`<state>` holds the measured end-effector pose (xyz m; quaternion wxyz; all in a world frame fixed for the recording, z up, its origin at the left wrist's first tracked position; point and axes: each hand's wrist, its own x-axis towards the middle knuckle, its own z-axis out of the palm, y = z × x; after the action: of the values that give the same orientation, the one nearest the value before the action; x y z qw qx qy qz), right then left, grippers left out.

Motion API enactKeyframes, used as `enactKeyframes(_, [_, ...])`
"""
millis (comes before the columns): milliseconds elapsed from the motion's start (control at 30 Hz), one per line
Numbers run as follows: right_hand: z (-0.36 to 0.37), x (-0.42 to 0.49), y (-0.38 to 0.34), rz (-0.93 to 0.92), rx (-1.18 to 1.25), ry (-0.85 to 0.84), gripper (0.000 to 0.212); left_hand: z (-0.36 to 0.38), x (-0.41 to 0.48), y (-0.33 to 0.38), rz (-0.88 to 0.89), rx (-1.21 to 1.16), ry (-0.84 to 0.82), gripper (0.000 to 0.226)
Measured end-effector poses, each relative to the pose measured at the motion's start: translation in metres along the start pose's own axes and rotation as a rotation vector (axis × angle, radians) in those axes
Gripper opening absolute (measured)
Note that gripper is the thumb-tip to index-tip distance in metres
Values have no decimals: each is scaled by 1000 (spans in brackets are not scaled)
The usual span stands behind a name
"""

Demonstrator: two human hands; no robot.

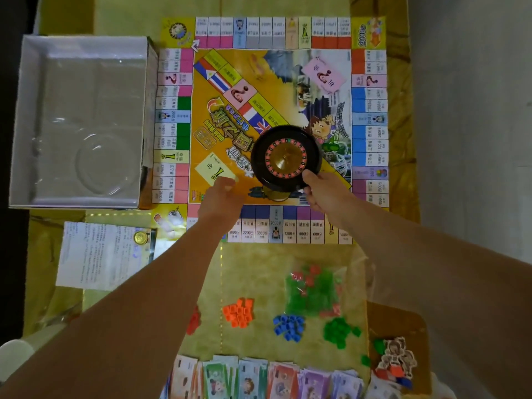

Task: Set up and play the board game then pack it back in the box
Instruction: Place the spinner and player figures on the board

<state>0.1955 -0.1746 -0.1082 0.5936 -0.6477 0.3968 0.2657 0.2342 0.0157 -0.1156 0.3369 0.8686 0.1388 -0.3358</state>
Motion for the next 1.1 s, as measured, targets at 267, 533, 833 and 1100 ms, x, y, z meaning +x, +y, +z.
enactKeyframes(267, [32, 45, -35, 2, -10, 13, 35, -5, 35, -3, -76, -37, 3, 20])
enactKeyframes(533, [36, 58, -39, -96, -240, 197, 33, -7, 46, -4, -68, 33, 15, 16])
enactKeyframes(833, [21, 36, -13, -203, -149, 368, 24, -11, 39, -5, -74, -36, -68, 24])
enactKeyframes(1100, [36, 36, -2, -281, -221, 334, 17, -8, 32, -12, 47, 71, -6, 26])
